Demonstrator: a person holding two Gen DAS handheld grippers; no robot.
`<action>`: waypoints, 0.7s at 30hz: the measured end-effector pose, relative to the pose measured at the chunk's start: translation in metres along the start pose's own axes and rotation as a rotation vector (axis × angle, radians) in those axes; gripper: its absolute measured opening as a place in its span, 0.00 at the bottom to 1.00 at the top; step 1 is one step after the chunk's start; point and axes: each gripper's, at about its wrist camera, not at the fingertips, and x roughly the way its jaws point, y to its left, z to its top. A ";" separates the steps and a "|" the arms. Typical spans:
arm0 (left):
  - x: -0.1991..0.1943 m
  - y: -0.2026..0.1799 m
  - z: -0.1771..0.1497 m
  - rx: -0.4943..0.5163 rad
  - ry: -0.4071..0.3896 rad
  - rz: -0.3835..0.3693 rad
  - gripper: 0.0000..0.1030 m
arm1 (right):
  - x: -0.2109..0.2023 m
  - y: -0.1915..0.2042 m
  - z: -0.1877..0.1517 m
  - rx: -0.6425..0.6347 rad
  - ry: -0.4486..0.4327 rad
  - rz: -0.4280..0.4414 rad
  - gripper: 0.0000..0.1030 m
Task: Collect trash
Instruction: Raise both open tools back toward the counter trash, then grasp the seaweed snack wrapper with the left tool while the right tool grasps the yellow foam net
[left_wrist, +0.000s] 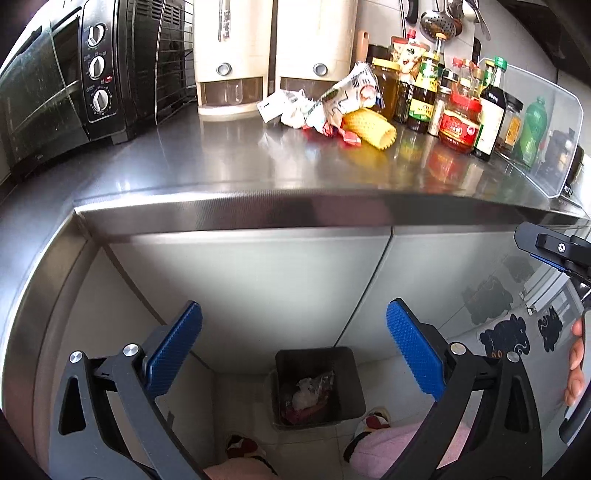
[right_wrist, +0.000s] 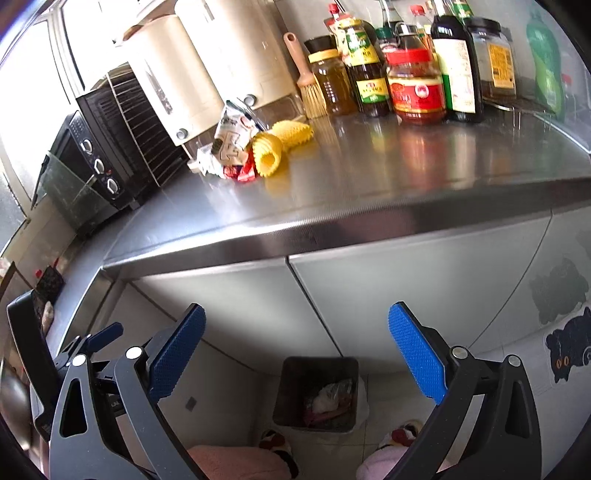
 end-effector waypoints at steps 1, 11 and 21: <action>-0.001 0.001 0.008 0.002 -0.009 -0.001 0.92 | -0.001 0.003 0.006 -0.009 -0.011 -0.002 0.97; 0.010 0.005 0.078 0.037 -0.101 -0.017 0.91 | 0.020 0.015 0.071 -0.051 -0.062 -0.013 0.96; 0.057 -0.003 0.141 0.106 -0.128 -0.042 0.65 | 0.079 0.020 0.111 -0.058 -0.020 0.018 0.74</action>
